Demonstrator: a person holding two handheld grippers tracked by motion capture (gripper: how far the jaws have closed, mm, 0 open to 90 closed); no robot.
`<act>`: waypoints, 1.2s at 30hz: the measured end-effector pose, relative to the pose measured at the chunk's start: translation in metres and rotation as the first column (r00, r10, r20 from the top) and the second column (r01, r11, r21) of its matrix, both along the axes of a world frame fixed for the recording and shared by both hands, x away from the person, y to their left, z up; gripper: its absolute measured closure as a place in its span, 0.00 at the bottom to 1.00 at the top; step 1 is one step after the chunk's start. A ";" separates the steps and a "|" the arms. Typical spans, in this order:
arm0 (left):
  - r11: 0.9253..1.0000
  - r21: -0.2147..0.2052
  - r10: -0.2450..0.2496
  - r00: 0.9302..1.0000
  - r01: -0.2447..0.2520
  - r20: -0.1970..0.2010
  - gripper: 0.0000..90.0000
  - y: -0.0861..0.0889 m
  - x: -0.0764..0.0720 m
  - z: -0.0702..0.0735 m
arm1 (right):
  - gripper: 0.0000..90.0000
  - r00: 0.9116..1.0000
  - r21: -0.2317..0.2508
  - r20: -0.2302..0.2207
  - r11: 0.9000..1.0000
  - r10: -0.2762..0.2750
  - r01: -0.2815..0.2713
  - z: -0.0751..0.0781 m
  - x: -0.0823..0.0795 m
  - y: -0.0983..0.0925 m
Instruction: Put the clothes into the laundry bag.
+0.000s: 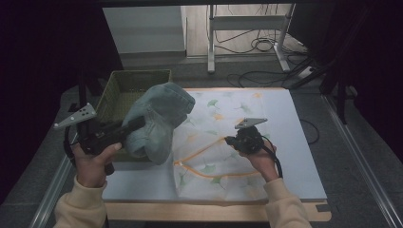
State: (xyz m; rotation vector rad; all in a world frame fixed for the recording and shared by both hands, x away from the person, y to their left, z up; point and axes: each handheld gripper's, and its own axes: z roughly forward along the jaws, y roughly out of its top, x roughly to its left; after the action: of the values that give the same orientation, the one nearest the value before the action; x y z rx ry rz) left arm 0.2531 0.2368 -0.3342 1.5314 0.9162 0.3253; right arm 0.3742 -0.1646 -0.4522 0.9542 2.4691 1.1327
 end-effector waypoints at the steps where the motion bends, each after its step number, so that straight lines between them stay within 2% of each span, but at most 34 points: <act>1: 1.000 -0.002 -0.005 1.000 0.005 -0.003 0.82 -0.002 0.000 -0.001 | 0.99 1.000 0.000 0.001 1.000 0.000 0.000 0.000 0.000 0.000; 16: 0.996 -0.013 -0.087 0.996 0.087 -0.027 0.82 -0.028 -0.002 -0.012 | 0.99 1.000 0.000 0.002 1.000 0.000 0.000 0.000 0.000 0.000; 21: 0.994 -0.009 -0.110 0.994 0.110 -0.023 0.82 -0.037 -0.005 -0.014 | 0.99 1.000 0.000 0.002 1.000 0.000 0.000 0.000 0.000 0.001; 30: 0.985 -0.007 -0.171 0.985 0.171 -0.024 0.82 -0.051 -0.014 -0.018 | 0.99 1.000 0.000 0.007 1.000 0.005 -0.005 0.001 0.000 0.003; 36: 0.982 -0.008 -0.190 0.982 0.190 -0.021 0.82 -0.053 -0.020 -0.017 | 0.99 1.000 0.001 -0.004 1.000 0.012 -0.012 0.002 0.000 0.005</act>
State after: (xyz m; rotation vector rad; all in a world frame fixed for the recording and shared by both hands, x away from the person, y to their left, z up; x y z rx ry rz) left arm 0.2332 0.1841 -0.3513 1.6054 0.7802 0.1682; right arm 0.3742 -0.1600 -0.4499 0.9439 2.4805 1.1377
